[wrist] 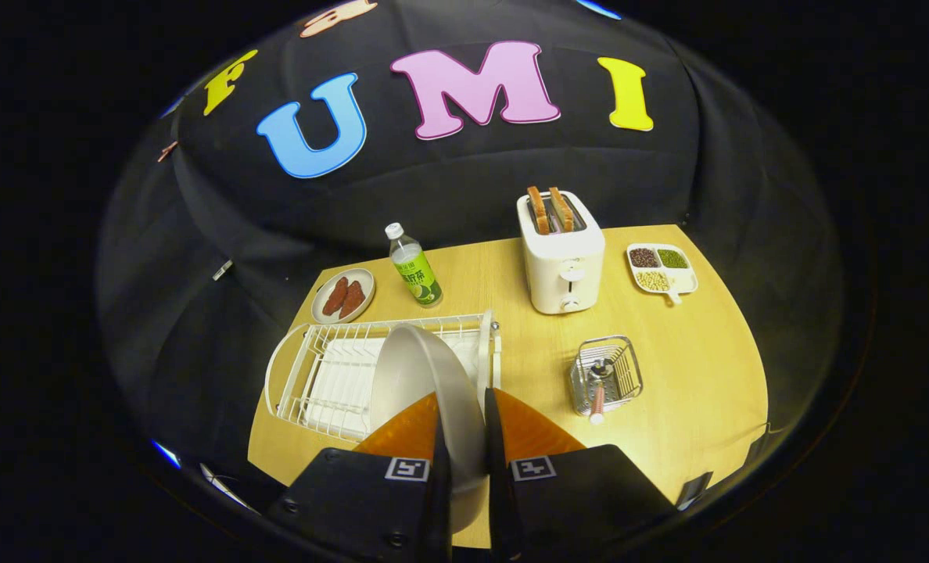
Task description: Take the plate from the dish rack, then take the spoon from the basket and place it into the plate.
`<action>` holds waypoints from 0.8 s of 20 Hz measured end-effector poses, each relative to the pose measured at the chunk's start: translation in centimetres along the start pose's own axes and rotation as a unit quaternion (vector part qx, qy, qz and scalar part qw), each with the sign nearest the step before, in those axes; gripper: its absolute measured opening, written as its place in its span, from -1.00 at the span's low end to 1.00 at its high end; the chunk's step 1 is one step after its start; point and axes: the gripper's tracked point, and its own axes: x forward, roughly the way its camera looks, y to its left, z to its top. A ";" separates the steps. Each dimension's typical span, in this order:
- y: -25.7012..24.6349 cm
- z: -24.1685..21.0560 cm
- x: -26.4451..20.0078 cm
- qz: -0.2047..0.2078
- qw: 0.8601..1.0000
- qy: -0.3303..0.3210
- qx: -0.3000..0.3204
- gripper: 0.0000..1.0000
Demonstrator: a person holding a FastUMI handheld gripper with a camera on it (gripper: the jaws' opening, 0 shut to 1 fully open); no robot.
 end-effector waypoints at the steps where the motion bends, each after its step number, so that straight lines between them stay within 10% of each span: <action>1: -0.6 -0.4 -1.0 0.006 1.000 0.000 0.000 -0.54; 16: -11.6 -13.1 -1.9 0.079 0.991 0.109 0.017 -0.54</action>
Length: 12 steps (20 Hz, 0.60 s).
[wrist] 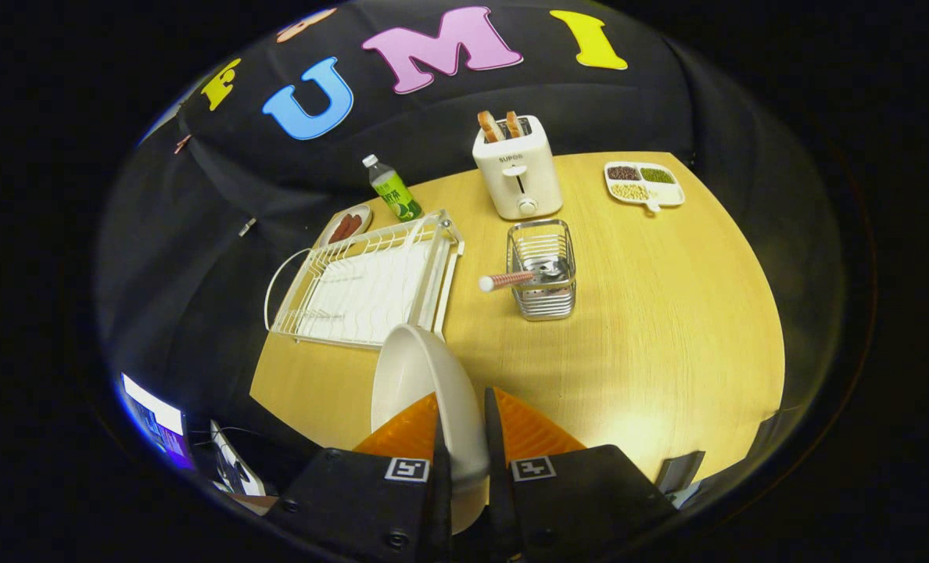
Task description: Take the plate from the dish rack, then take the spoon from the basket and place it into the plate.
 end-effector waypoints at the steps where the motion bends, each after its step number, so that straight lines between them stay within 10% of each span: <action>1: -0.7 -0.4 0.7 0.005 1.000 0.006 0.000 -0.54; 12: -4.9 -2.1 7.2 0.054 0.996 0.049 0.050 -0.51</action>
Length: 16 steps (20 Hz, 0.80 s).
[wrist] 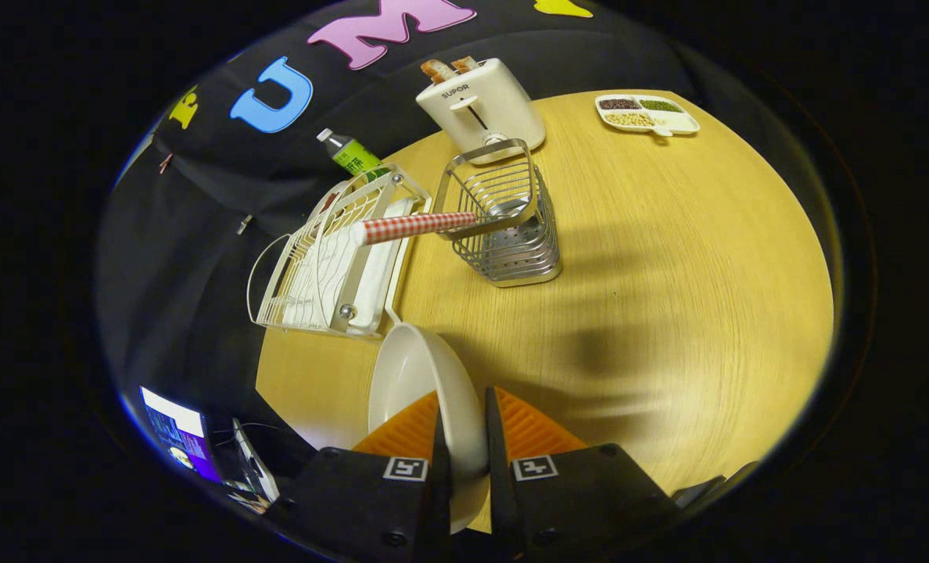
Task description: Take the plate from the dish rack, then take the spoon from the basket and place it into the plate.
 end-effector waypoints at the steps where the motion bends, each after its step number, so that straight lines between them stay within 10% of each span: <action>1: -0.4 0.2 0.2 -0.006 1.000 -0.005 -0.004 -0.51; 6: -1.0 1.9 -1.1 -0.012 0.999 -0.045 -0.025 -0.04; 9: -0.3 3.8 -2.8 -0.015 0.993 -0.099 -0.070 0.96; 16: 5.1 9.5 -6.0 -0.021 0.942 -0.220 -0.253 0.97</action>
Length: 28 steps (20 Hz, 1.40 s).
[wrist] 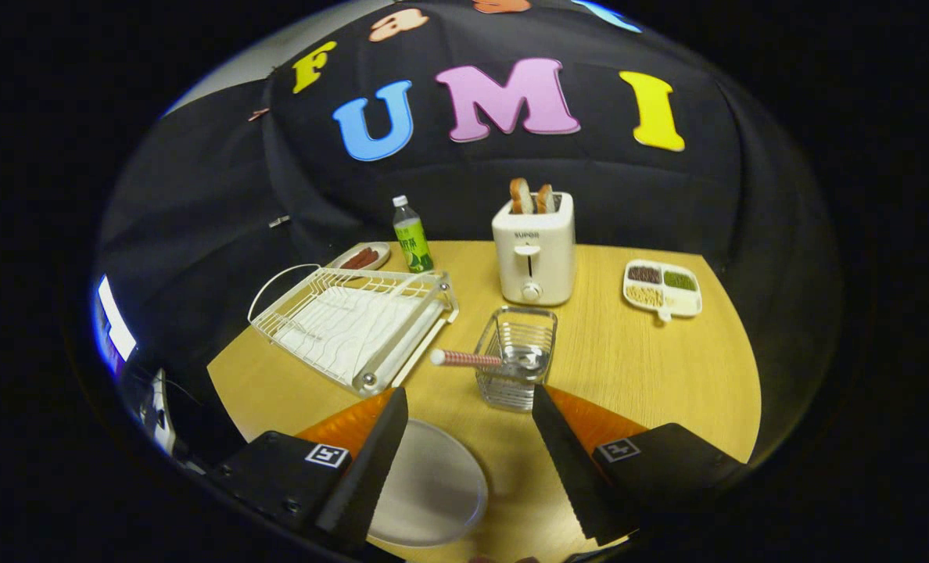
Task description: Take the plate from the dish rack, then take the spoon from the basket and place it into the plate.
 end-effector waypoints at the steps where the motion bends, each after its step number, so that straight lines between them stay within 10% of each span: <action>1: 0.6 0.9 0.3 0.006 1.000 -0.013 -0.020 0.97; 18: -0.7 -1.1 9.6 0.006 0.990 -0.011 -0.141 0.89; 28: -1.8 -0.5 10.8 -0.026 0.992 -0.014 -0.119 -0.22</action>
